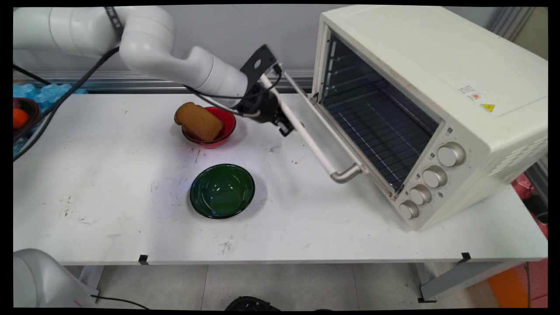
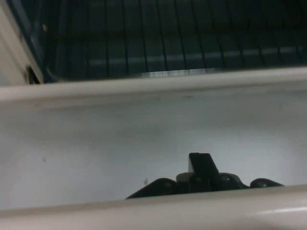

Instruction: Close the oven

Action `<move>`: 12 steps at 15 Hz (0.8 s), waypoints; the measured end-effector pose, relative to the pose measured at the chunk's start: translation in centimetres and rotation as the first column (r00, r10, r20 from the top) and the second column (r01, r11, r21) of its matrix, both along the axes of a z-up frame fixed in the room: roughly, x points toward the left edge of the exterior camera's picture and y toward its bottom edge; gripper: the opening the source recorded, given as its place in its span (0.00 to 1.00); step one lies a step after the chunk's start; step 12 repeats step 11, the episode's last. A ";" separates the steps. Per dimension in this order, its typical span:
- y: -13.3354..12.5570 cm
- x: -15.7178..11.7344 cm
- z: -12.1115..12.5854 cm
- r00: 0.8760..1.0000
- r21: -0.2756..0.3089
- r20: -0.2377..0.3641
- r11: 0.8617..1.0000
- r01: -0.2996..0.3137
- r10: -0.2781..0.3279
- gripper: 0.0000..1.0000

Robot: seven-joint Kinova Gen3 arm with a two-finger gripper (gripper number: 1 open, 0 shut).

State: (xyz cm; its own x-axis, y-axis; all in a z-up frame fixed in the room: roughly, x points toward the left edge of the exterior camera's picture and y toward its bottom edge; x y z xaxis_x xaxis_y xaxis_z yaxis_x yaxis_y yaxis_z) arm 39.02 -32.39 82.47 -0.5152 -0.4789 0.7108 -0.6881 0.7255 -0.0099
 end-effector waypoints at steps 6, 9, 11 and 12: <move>-1.8 -1.9 2.7 0.998 -0.060 -0.061 0.998 -0.007 0.003 0.00; -2.8 -2.8 4.0 0.996 -0.089 -0.090 0.996 -0.012 0.004 0.00; -3.5 -3.4 4.9 0.994 -0.109 -0.109 0.994 -0.017 0.005 0.00; -3.5 -3.4 4.9 0.994 -0.109 -0.109 0.994 -0.017 0.005 0.00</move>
